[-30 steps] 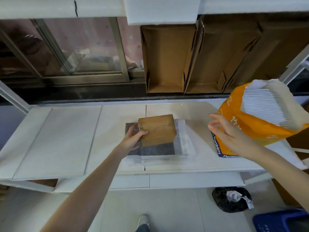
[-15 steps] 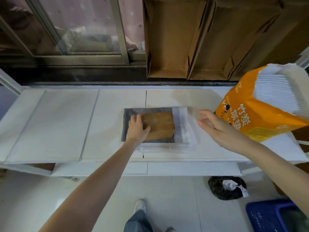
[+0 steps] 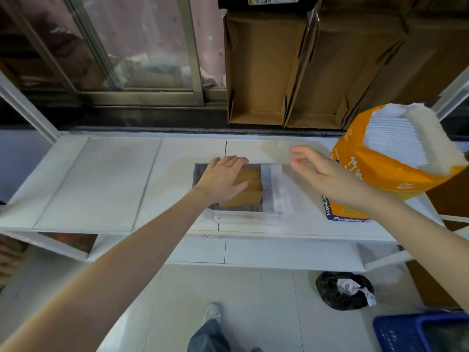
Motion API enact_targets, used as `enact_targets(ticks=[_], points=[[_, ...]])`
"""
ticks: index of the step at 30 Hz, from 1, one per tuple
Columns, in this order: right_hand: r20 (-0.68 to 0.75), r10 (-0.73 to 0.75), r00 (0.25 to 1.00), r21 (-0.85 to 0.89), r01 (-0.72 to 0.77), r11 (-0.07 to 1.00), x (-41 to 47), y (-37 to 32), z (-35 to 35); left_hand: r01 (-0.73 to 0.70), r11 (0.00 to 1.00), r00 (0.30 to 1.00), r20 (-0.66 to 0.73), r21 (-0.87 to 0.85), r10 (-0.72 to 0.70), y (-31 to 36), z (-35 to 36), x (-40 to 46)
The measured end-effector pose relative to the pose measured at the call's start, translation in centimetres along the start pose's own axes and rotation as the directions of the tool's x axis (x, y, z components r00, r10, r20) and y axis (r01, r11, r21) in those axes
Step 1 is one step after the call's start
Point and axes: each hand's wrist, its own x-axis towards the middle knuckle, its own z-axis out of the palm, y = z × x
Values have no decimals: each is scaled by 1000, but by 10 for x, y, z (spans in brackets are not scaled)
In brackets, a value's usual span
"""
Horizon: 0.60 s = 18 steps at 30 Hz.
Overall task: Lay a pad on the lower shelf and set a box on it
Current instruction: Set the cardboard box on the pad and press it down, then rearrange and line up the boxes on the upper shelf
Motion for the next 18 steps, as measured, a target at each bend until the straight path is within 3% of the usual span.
enact_targets(ticks=[7, 13, 18], points=[[-59, -249, 967, -210, 231, 950, -49, -64, -46, -69, 993, 988, -129, 95, 81, 47, -106, -48], [-98, -483, 870, -418, 404, 814, -101, -120, -94, -148, 972, 943, -271, 184, 195, 86, -189, -106], [-241, -572, 784, -421, 447, 789, -129, -163, -132, -131, 960, 874, -428, 249, 230, 110, -259, -137]])
